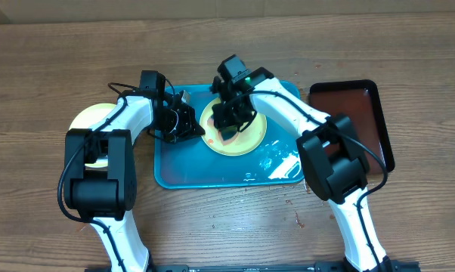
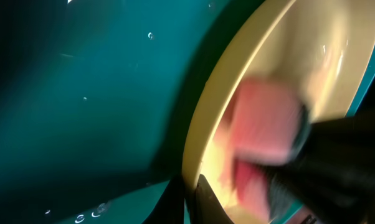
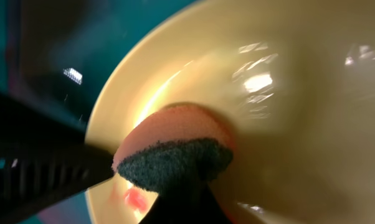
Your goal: Clean dirty plates on tray and stack at the side
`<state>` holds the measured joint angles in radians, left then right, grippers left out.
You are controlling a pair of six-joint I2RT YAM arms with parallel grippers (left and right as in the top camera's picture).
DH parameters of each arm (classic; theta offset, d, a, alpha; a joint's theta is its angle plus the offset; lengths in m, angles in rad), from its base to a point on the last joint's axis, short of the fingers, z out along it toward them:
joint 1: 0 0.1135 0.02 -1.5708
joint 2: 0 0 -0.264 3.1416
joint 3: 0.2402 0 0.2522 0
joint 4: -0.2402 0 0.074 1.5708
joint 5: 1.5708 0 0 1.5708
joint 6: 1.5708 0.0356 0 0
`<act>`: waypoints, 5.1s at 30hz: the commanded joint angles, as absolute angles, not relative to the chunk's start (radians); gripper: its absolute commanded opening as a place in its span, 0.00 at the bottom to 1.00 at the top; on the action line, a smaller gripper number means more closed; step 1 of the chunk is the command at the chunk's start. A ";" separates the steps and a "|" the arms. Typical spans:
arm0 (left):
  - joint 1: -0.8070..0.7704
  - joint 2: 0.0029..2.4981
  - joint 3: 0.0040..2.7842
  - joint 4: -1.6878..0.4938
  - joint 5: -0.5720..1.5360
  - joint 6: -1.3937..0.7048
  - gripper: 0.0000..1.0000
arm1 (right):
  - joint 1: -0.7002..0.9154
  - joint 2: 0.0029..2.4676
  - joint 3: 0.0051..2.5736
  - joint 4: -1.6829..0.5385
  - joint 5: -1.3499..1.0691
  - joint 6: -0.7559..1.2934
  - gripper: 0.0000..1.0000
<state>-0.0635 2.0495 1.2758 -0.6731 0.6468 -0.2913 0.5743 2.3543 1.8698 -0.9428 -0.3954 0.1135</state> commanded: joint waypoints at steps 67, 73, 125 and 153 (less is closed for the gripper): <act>-0.064 2.047 1.278 -0.675 0.617 -0.265 0.04 | 0.479 2.386 1.905 -0.980 0.044 0.134 0.04; -0.064 2.047 1.278 -0.675 0.617 -0.265 0.04 | 0.559 2.387 1.893 -0.890 -0.153 0.123 0.04; -0.064 2.047 1.278 -0.680 0.595 -0.265 0.04 | 0.591 2.387 1.911 -1.016 -0.406 0.058 0.04; -0.064 2.047 1.278 -0.684 0.592 -0.257 0.04 | 0.500 2.387 1.932 -1.012 -0.051 0.078 0.04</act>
<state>-0.0711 2.0495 1.2770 -0.6815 0.6353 -0.2840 0.4820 2.3611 1.9377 -1.0454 0.0208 0.1368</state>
